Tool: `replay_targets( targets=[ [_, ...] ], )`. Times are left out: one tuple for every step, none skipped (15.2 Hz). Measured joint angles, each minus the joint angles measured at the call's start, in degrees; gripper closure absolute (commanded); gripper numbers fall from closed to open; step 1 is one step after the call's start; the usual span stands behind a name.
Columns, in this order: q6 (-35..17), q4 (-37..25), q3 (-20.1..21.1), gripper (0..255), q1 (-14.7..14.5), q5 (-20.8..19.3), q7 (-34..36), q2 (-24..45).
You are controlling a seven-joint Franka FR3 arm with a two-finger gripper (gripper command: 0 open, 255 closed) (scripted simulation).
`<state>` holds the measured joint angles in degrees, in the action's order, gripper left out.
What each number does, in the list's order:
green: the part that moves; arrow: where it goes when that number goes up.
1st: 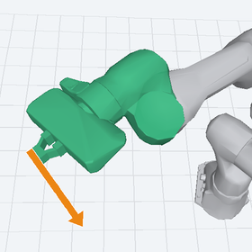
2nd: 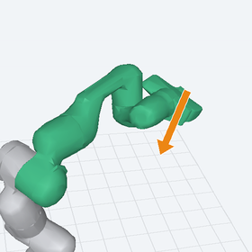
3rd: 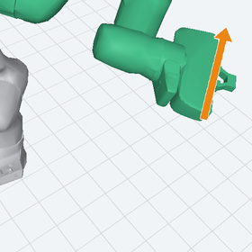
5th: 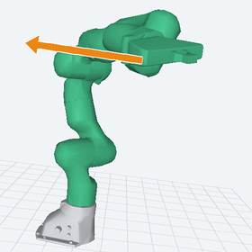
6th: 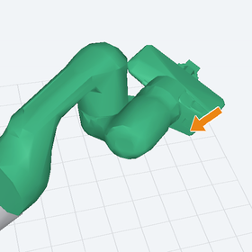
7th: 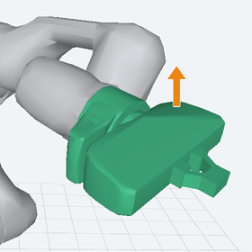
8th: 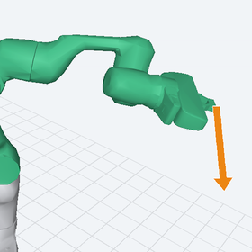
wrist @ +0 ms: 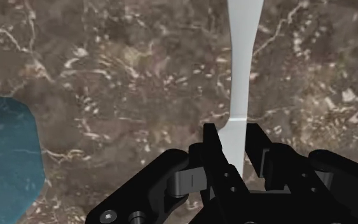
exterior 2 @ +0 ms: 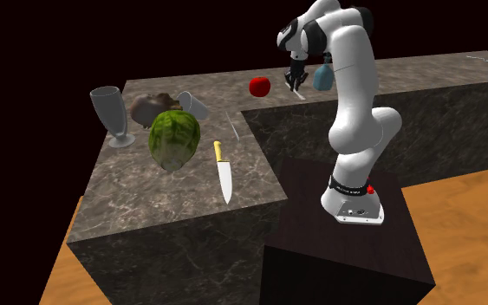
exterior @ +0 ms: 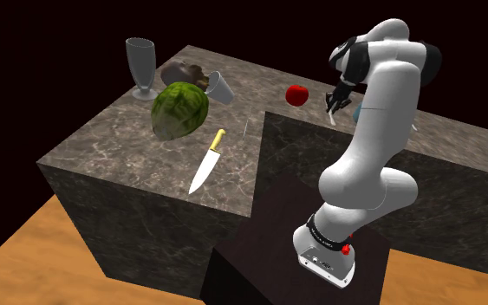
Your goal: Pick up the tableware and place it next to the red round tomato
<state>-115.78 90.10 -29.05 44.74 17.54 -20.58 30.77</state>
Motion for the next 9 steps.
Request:
replay_targets(
  targets=[
    [-0.3, 0.1, 0.1, 255, 0.0, 0.1, -0.1, 0.2],
    [-0.5, 0.2, 0.1, 255, 0.0, 0.2, -0.1, 0.3],
    [-0.6, 0.3, 0.1, 255, 0.0, 0.2, 0.0, 0.3],
    [-0.6, 0.3, 0.1, 255, 0.0, 0.2, -0.1, 0.3],
    [-0.6, 0.3, 0.1, 255, 0.0, 0.2, -0.1, 0.4],
    [-0.7, 0.3, 0.1, 255, 0.0, 0.2, -0.1, 0.4],
    [-0.7, 0.3, 0.1, 0, 0.0, 0.2, -0.1, 0.4],
    [-0.7, 0.3, 0.1, 0, 0.0, 0.2, -0.1, 0.4],
    [-0.7, 0.3, 0.1, 0, 0.0, 0.2, -0.1, 0.4]
  ],
)
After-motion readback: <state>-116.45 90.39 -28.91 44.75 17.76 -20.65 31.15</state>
